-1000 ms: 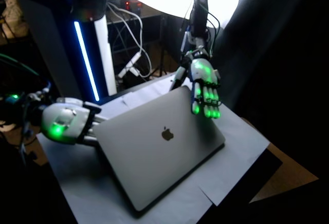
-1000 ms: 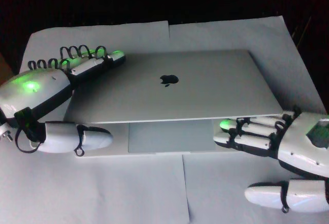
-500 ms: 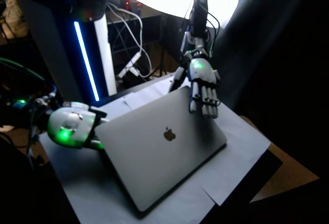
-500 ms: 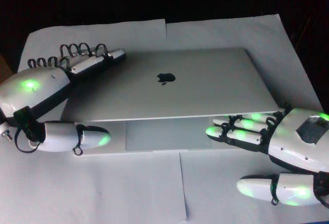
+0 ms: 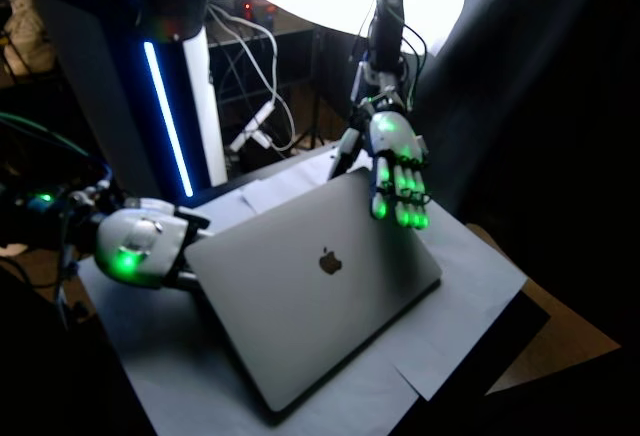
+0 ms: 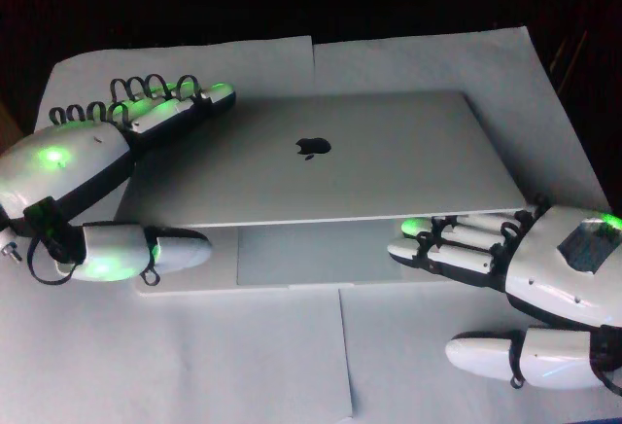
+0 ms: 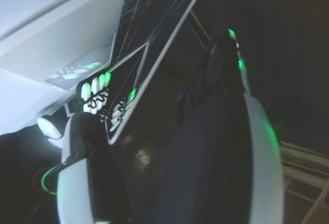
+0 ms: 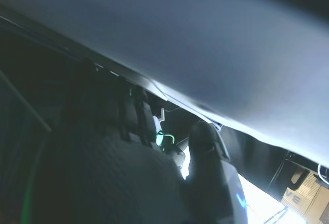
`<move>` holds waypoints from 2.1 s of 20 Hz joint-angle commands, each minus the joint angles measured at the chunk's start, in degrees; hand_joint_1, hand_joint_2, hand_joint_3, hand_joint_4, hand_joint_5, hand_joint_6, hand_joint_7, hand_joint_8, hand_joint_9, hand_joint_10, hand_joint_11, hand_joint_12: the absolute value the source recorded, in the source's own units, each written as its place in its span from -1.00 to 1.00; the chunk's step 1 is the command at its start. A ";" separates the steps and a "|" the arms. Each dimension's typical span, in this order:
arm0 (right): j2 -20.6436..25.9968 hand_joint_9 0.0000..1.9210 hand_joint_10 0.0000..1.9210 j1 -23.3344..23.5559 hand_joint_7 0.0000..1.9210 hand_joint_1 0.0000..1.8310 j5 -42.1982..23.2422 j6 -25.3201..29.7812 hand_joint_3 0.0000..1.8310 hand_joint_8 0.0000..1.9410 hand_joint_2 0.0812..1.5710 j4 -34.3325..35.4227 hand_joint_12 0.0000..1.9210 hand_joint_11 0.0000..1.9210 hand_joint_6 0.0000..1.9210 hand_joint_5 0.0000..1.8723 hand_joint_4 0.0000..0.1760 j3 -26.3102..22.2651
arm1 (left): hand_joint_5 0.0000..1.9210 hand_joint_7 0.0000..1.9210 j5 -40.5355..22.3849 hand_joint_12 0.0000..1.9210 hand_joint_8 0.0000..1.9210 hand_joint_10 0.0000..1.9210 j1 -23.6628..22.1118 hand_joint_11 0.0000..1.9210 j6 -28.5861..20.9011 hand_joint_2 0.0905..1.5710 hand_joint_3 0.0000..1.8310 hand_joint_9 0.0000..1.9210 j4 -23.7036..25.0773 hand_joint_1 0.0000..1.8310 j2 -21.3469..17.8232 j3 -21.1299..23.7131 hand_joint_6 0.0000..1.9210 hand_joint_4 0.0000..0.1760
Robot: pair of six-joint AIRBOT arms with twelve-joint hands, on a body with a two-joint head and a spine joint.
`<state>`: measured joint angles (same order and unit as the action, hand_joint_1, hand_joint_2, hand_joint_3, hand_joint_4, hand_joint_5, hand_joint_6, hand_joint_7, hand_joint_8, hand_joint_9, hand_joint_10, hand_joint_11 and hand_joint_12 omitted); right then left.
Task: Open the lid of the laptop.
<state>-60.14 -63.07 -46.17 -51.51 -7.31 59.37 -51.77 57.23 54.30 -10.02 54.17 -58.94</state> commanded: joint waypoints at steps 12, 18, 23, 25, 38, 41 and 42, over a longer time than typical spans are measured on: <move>-0.94 -0.86 -1.00 -0.05 -0.85 -1.00 0.01 1.76 -1.00 -1.00 0.69 -0.97 -0.99 -0.88 -1.00 -0.85 -1.00 -0.30 | -0.82 -0.78 -1.86 -0.57 -1.00 -1.00 -3.29 -1.00 3.35 0.50 -0.99 -0.78 -1.68 0.18 3.48 -4.29 -1.00 0.55; -0.94 -0.85 -1.00 -0.17 -0.83 -1.00 0.01 2.00 -1.00 -1.00 0.67 -1.36 -0.99 -0.88 -0.99 -0.80 -1.00 -0.54 | -0.80 -0.73 -3.11 -0.59 -1.00 -1.00 -5.51 -1.00 3.42 0.46 -1.00 -0.79 -2.07 0.17 3.48 -4.76 -0.99 0.42; -0.92 -0.79 -1.00 -1.07 -0.78 -1.00 0.03 3.58 -1.00 -1.00 0.65 -2.17 -0.97 -0.82 -0.99 -0.73 -1.00 -0.56 | -0.78 -0.78 -3.22 -0.69 -0.99 -1.00 -8.93 -1.00 4.05 0.38 -1.00 -0.83 -1.15 0.07 2.54 -4.83 -1.00 0.20; -0.92 -0.81 -0.99 -1.25 -0.79 -1.00 0.03 3.76 -0.99 -0.99 0.69 -2.24 -0.97 -0.83 -0.99 -0.73 -1.00 -0.57 | -0.93 -0.96 -4.23 -1.00 -1.00 -1.00 -10.00 -1.00 4.18 0.28 -1.00 -0.99 -0.68 0.11 2.05 -4.52 -1.00 0.99; -0.92 -0.89 -0.99 -1.56 -0.87 -0.97 0.52 4.85 -1.00 -0.99 0.71 -3.51 -0.98 -0.89 -0.99 -0.80 -1.00 -0.58 | -0.99 -1.00 -8.87 -1.00 -1.00 -1.00 -16.01 -1.00 6.93 0.29 -1.00 -1.00 -1.25 0.04 -0.21 -4.59 -1.00 1.00; -0.90 -0.89 -1.00 -1.56 -0.86 -1.00 0.52 4.98 -1.00 -1.00 0.72 -3.53 -0.98 -0.89 -0.99 -0.79 -1.00 -0.56 | -1.00 -1.00 -8.44 -1.00 -1.00 -1.00 -18.05 -1.00 8.01 0.31 -0.99 -1.00 -2.12 -0.02 -0.17 -5.44 -1.00 0.98; -0.90 -0.86 -0.99 -1.56 -0.83 -1.00 0.52 4.99 -1.00 -0.99 0.70 -3.53 -0.97 -0.86 -0.99 -0.77 -1.00 -0.56 | -1.00 -1.00 -7.89 -0.98 -1.00 -1.00 -19.04 -0.97 8.40 0.32 -0.99 -1.00 -2.39 -0.03 -0.07 -5.98 -1.00 1.00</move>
<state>-60.25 -64.16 -46.61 -47.42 -8.62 59.33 -49.69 39.18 62.89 -11.16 54.59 -64.55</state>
